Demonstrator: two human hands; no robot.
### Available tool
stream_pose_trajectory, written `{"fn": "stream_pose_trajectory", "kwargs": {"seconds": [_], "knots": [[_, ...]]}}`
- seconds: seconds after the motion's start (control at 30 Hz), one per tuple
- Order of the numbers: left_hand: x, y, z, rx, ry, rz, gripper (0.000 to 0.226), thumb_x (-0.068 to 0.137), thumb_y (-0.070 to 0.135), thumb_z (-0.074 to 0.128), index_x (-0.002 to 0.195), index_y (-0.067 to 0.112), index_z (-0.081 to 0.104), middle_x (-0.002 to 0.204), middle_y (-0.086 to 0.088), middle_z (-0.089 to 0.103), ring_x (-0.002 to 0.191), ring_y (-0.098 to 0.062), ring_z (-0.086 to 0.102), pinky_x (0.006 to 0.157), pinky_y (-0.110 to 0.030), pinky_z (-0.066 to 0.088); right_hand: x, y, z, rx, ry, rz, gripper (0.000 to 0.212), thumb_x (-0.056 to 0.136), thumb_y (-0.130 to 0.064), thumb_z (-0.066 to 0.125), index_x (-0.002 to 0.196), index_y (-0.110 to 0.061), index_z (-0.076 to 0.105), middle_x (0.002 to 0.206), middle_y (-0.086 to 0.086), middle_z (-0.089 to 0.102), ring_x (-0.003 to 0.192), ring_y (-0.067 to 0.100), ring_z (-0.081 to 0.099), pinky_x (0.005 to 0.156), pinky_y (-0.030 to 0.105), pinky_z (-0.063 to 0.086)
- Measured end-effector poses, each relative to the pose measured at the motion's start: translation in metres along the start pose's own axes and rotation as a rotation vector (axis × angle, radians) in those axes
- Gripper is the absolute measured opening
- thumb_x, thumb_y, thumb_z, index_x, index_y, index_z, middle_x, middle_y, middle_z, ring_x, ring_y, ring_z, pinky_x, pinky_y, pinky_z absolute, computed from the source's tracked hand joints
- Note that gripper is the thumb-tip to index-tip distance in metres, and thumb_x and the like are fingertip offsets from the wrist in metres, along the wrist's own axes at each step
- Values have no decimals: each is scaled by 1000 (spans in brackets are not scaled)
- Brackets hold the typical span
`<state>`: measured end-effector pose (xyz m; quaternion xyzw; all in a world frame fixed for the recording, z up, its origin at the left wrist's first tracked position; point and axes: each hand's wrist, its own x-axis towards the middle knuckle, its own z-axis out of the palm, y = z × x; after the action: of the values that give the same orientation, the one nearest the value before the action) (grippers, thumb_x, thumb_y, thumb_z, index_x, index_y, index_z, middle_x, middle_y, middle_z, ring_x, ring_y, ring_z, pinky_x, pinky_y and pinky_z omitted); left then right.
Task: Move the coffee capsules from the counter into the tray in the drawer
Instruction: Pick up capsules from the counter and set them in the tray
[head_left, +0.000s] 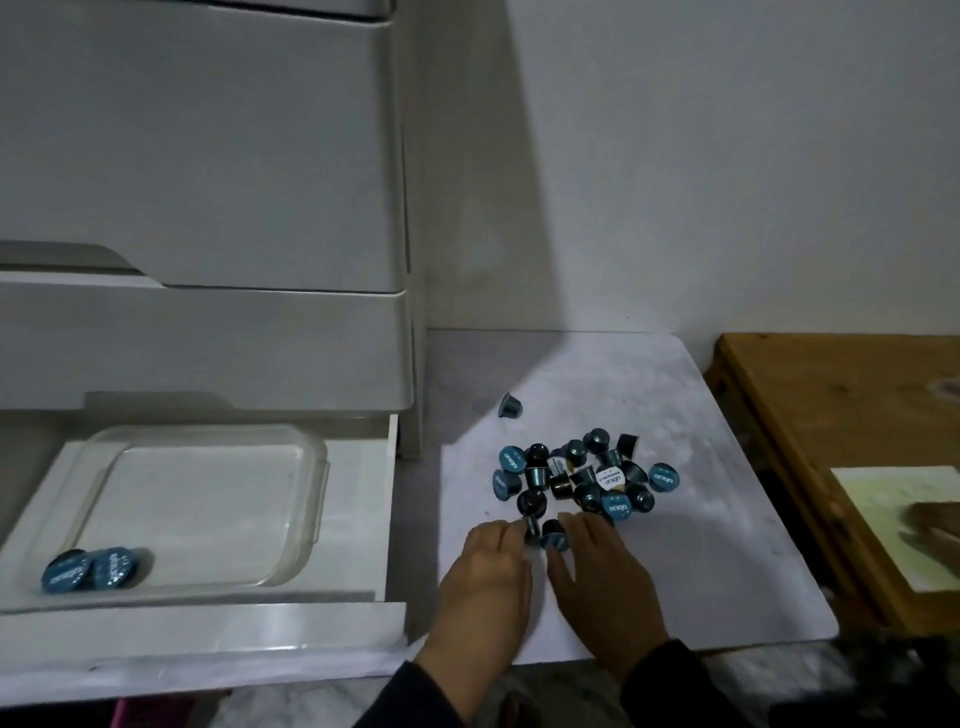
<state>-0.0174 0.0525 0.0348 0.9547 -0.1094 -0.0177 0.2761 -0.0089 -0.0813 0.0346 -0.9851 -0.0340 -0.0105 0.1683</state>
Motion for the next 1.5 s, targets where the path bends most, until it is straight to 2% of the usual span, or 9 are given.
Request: {"fn": "stream_pose_trajectory", "kwargs": {"seconds": [0.13, 0.2, 0.33, 0.6, 0.8, 1.0, 1.1, 1.23, 1.5], "knots": [[14, 4, 25, -92, 5, -127, 39, 85, 9, 58, 124, 17, 55, 115, -2, 61, 106, -15, 58, 87, -19, 45, 11, 27, 16, -16, -79, -141, 41, 62, -14, 81, 96, -14, 59, 89, 2, 63, 74, 16, 65, 55, 20, 53], [22, 2, 40, -140, 54, -194, 41, 92, 8, 44, 131, 17, 46, 125, -3, 54, 115, -18, 50, 94, -22, 40, 19, 37, 22, -1, -135, -161, 32, 71, -11, 72, 100, -11, 59, 97, 5, 61, 83, 22, 64, 61, 28, 54], [35, 3, 64, -216, 120, -266, 36, 87, 9, 51, 121, 19, 55, 107, -6, 62, 98, -21, 59, 82, -21, 44, 32, 53, 33, 59, -213, -202, 21, 81, -6, 55, 101, -8, 61, 98, 12, 59, 80, 31, 60, 54, 39, 51], [40, 11, 77, -428, 227, -393, 32, 83, -2, 55, 104, 20, 68, 101, 6, 68, 88, -2, 59, 78, 2, 36, 44, 68, 40, 274, -280, -146, 28, 88, -7, 51, 112, -14, 63, 107, 8, 51, 86, 22, 57, 80, 24, 45], [38, 20, 77, -637, 289, -532, 21, 86, 4, 61, 95, 19, 72, 85, 16, 68, 84, 19, 58, 70, 4, 38, 51, 75, 34, 349, -282, -128, 35, 86, 4, 48, 114, -12, 64, 101, 3, 48, 86, 8, 45, 77, 3, 28], [48, 21, 72, -713, 370, -691, 30, 82, 4, 63, 69, 31, 69, 71, 19, 67, 69, 16, 60, 61, 3, 40, 56, 79, 28, 459, -265, -36, 26, 84, 6, 54, 101, -7, 69, 92, 2, 54, 80, 13, 58, 70, 3, 37], [54, 22, 67, -722, 390, -696, 27, 81, 3, 63, 73, 27, 72, 71, 17, 68, 67, 16, 60, 61, 3, 40, 62, 79, 13, 558, -206, -21, 25, 81, 9, 56, 92, -8, 70, 84, 5, 59, 67, 5, 54, 63, 3, 42], [62, 26, 45, -715, 440, -630, 23, 83, 5, 63, 81, 25, 75, 75, 17, 70, 72, 11, 63, 64, 0, 43, 77, 70, -27, 791, -213, 15, 34, 83, 8, 56, 78, -23, 66, 75, 8, 68, 60, 9, 61, 62, 19, 53], [45, 5, -83, -692, 403, -434, 26, 83, 7, 66, 77, 31, 73, 78, 15, 73, 76, 3, 67, 73, -7, 48, 99, -13, -103, 959, -291, -107, 20, 83, 0, 61, 79, -16, 71, 72, 1, 72, 56, 2, 63, 54, 9, 46]]}}
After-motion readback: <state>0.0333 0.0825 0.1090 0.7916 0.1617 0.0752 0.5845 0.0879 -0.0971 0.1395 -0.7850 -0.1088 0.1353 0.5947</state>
